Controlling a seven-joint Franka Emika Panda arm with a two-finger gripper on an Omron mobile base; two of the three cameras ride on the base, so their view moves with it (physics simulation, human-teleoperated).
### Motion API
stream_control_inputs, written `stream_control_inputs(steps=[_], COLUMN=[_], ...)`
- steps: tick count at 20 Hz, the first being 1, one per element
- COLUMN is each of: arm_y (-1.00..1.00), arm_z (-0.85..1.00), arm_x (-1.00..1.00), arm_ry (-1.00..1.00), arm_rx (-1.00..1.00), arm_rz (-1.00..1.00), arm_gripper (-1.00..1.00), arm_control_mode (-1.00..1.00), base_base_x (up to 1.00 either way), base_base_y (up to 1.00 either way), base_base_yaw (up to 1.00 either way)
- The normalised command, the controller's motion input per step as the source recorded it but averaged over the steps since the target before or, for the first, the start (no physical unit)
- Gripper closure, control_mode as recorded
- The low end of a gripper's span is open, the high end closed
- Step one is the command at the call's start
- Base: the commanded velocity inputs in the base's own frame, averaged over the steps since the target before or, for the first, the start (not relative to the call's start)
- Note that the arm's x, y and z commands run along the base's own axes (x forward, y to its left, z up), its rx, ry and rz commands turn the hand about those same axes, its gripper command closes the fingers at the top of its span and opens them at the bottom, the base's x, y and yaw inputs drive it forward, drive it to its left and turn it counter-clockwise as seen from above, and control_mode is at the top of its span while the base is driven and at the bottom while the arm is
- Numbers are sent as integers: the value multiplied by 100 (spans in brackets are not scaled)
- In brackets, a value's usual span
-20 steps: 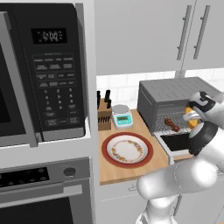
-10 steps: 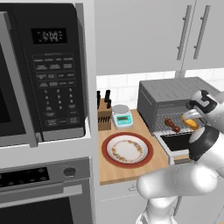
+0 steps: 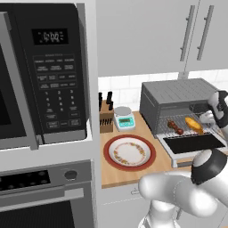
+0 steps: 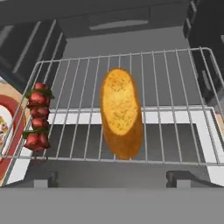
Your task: Pick up the kebab skewer and baguette bread, and place them inside the toaster oven. Close the toaster oven door and start by setting the timer.
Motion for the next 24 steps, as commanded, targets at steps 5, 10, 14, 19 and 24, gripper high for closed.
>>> stream_control_inputs(steps=[5,10,14,19,24], arm_y=[31,1,-17,-7,0], arm_z=[-42,-91,-70,-46,-23], arm_x=[-47,0,9,24,50], arm_ry=[45,25,7,2,0], arm_rx=[0,0,0,0,0], arm_rz=[-39,-37,-28,-23,-21], arm_gripper=[-100,-100,-100,-100,-100], arm_control_mode=[-100,-100,-100,-100,-100], base_base_x=[0,0,0,0,0], base_base_y=[0,0,0,0,0], base_base_yaw=[0,0,0,0,0])
